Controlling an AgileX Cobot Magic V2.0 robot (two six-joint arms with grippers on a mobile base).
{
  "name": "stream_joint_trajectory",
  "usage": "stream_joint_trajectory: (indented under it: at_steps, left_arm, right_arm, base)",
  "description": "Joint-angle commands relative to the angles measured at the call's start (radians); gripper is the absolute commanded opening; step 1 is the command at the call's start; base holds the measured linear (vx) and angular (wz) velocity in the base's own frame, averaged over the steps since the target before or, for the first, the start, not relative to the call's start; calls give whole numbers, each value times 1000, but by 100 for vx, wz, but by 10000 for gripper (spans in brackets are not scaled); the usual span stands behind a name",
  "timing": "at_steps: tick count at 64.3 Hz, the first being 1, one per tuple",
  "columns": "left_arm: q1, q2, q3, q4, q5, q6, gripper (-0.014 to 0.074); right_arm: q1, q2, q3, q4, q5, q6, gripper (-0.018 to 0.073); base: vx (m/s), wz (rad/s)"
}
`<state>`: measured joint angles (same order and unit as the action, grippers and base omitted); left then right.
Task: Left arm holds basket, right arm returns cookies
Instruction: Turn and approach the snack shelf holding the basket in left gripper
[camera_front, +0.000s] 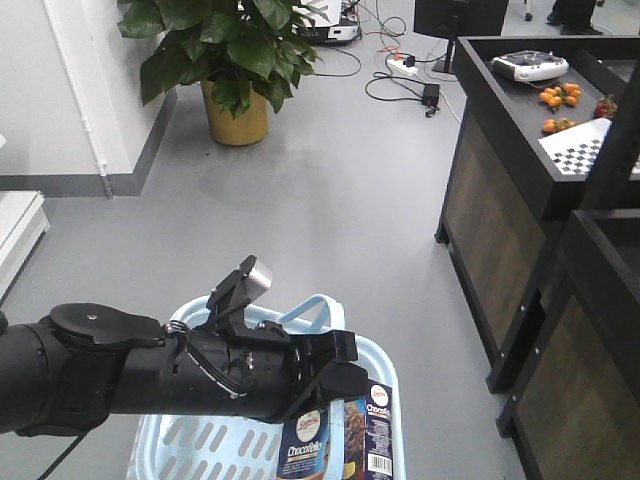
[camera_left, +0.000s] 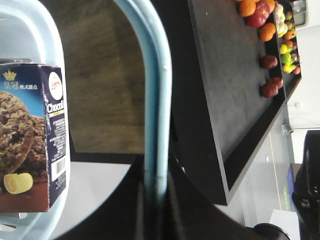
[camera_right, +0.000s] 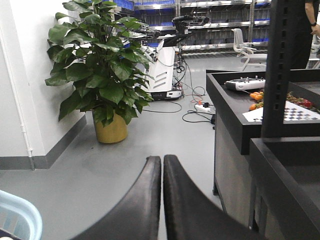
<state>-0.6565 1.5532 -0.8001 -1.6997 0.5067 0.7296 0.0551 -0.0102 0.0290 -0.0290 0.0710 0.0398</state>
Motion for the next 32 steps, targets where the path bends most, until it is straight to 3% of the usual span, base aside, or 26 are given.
stream_joint_trajectory:
  at_steps: [1,32]
  left_arm:
    - [0,-42,-32,-76,40,8,-8]
    - [0,-42,-32,-76,40,8,-8]
  right_arm:
    - [-5,-12,2,-1,-77,-1,-8]
    - [-5,-12,2,-1,-77,-1,-8]
  base:
    - [32,5]
    - [33,5]
